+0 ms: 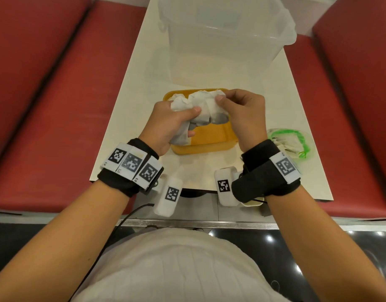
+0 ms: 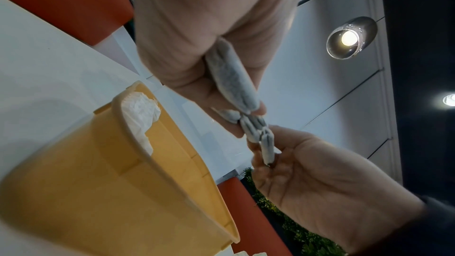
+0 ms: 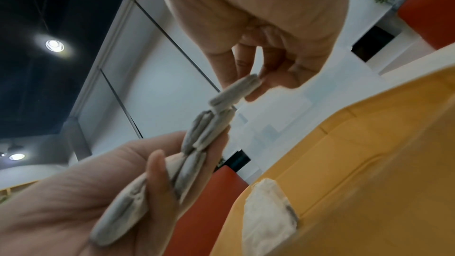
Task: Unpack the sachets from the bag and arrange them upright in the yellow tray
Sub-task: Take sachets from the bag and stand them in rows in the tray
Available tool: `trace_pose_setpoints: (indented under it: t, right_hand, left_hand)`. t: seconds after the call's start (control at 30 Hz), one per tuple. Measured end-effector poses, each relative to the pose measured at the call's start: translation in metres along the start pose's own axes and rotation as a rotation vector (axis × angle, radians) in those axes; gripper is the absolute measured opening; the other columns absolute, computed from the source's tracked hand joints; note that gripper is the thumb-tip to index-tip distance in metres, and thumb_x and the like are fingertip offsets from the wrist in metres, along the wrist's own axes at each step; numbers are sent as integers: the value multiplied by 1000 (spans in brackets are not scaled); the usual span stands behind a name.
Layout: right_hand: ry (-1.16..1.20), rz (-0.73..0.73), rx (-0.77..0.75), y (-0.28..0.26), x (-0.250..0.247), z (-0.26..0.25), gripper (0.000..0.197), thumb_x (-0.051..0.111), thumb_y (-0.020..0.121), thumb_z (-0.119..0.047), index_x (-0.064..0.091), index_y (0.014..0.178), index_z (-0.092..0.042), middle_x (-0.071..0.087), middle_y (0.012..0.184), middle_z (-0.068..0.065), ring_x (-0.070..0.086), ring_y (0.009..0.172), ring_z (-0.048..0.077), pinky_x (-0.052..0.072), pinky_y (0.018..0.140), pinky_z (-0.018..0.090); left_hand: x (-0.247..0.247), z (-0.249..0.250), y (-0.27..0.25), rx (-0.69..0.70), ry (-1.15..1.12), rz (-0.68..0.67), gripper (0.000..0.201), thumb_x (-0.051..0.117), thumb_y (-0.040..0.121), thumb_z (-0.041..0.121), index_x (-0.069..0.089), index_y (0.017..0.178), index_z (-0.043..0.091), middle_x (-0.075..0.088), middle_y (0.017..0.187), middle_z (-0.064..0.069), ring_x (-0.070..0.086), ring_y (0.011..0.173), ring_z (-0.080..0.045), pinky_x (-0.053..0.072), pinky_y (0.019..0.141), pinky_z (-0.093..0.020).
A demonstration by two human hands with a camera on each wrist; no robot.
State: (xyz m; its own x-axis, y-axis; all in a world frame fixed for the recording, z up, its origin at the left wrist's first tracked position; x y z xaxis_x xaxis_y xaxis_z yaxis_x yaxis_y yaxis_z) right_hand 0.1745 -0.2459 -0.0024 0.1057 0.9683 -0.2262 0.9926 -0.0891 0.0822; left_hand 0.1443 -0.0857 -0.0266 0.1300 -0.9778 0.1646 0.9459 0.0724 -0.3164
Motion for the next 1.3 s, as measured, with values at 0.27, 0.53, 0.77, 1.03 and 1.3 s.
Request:
trace_pose_setpoints:
  t: [0.27,0.53,0.77,1.03,1.3]
  right_hand:
    - [115,-170,76,-1,-19,-28,4,66,86,-4,65,90,-4,63,71,9,58,53,11,47,48,19]
    - [65,-356,98,8,-4,-32,7,67,85,-5,66,90,0,65,69,5,57,57,11,45,47,21]
    - [14,-170,14,20,1,-20,14,70,82,-2,64,94,2,62,78,12,60,71,19,51,52,25]
    - [21,-184,10,26,-7,-21,3,67,85,-1,65,83,-3,66,84,17,66,77,22,57,64,38]
    - [-96,-500,-105,21,-7,-52,9,69,82,1,65,81,-7,64,75,13,61,65,13,51,52,24]
  left_hand:
    - [-2,-1,6,14,-4,15,25,70,87,15,65,110,10,69,96,-6,66,77,-14,54,57,-24]
    - [5,10,9,50,62,-5,3,66,90,19,65,87,18,59,71,2,55,63,-11,50,55,-25]
    - [5,8,13,74,48,-93,10,68,89,23,65,94,14,65,71,4,62,58,-5,48,51,-21]
    - [-5,10,18,23,-59,-72,9,66,90,24,64,95,16,65,70,8,62,58,-5,49,51,-22]
    - [-10,20,21,92,36,-67,7,68,89,20,64,83,17,63,63,8,59,55,-5,48,50,-23]
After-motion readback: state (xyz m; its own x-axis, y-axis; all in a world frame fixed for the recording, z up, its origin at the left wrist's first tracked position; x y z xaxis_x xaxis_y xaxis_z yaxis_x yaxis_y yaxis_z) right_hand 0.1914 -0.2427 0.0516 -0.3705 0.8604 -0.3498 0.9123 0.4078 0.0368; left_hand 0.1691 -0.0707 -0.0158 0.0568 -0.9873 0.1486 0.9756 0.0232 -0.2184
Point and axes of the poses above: each hand's wrist, its own y-axis towards the middle knuckle, its own x-axis out of the palm, z = x × y, the point moved 4 cm from there along y, towards the middle knuckle
